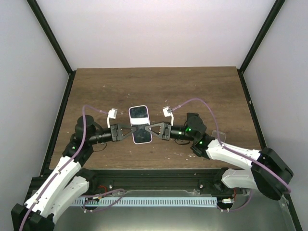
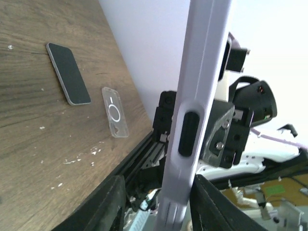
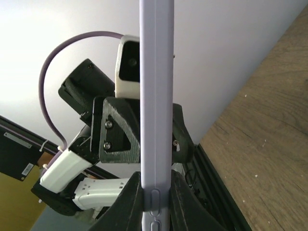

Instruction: Put the phone into the phone case

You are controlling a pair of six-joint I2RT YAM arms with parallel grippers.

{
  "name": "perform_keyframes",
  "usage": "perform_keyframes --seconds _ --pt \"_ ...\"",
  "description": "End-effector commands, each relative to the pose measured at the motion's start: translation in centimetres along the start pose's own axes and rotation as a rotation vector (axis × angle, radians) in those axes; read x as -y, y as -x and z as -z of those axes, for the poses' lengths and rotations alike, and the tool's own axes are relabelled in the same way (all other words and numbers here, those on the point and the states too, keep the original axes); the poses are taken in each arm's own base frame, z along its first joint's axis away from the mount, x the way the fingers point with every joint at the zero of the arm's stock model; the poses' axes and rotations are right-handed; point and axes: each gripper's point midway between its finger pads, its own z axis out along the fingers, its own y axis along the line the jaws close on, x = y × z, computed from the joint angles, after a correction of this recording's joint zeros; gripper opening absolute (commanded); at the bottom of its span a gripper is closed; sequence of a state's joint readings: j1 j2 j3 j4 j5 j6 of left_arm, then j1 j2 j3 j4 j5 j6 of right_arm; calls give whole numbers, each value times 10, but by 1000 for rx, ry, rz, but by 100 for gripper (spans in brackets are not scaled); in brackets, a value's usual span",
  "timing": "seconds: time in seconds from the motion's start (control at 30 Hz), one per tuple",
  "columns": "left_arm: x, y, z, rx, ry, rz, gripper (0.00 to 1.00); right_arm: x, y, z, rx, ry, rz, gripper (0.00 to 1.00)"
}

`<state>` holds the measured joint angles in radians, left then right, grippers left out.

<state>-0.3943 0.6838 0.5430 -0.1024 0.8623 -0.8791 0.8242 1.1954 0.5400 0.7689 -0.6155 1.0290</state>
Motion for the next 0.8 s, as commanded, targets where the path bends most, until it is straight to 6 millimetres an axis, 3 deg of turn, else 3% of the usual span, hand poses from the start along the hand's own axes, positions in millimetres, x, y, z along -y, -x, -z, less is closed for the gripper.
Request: perform_keyframes --seconds 0.0,0.2,0.33,0.43,0.77 --pt "1 6 -4 15 -33 -10 34 -25 -4 -2 -45 80 69 4" --pt "12 11 -2 36 -58 -60 3 -17 -10 -5 -85 51 41 15" --pt "11 14 0 66 -47 -80 0 -12 -17 0 -105 14 3 39" --pt "12 16 0 82 -57 -96 0 -6 -25 7 -118 -15 -35 51" --pt "14 23 -3 104 -80 -109 0 6 -45 16 -171 -61 -130 47"
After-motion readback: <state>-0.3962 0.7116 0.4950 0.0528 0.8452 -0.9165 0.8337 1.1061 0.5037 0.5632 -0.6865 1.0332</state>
